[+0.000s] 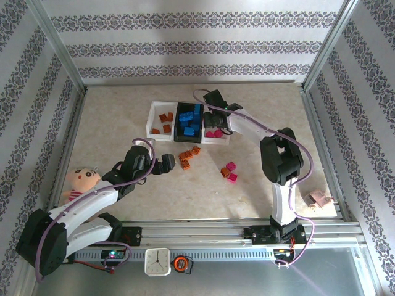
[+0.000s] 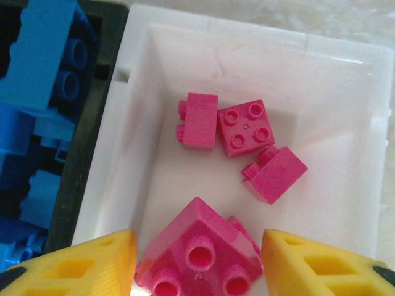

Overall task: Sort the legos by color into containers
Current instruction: Place the lego in the container, then pick up the lego from the center of the table.

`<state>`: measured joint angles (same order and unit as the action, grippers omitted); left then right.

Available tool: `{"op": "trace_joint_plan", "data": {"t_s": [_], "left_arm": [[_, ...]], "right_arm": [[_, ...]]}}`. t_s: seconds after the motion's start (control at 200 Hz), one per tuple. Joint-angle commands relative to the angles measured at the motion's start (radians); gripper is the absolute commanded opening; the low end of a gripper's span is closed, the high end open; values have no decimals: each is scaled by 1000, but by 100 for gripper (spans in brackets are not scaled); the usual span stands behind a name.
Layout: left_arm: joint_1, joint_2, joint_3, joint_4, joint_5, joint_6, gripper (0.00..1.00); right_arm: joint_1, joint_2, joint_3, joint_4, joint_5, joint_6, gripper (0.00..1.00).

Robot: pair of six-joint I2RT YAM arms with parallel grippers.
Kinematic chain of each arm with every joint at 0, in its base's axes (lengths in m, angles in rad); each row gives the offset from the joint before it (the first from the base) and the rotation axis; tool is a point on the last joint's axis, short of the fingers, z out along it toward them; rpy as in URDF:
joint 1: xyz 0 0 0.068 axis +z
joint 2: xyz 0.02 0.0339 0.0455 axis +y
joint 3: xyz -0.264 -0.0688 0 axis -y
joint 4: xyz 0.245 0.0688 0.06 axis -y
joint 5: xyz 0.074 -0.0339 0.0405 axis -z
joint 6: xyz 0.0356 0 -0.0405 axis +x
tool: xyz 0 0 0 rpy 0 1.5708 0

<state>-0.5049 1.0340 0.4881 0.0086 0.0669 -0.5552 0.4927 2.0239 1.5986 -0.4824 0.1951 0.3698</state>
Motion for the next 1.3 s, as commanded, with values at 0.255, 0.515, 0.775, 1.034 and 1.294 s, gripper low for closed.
{"op": "trace_joint_plan", "data": {"t_s": [0.255,0.515,0.775,1.034,1.294], "left_arm": [[-3,-32,-16,10,-12,1,100],[2,-69,-26,0,-29,2,100],[3,-69,-44,30,-31,-11,100],[3,-43,-47,44,-19,-22,100],[3,-49,-54,40,-12,-31,100]], "right_arm": [[16,-278,-221,26,-65,53,69],[89,-501,-499,-113,-89,26,63],[185,-582,-679,-210,-118,48,64],[243,-535,-676,-181,-104,9,52],[238,-462,-635,-173,-38,-8,44]]}}
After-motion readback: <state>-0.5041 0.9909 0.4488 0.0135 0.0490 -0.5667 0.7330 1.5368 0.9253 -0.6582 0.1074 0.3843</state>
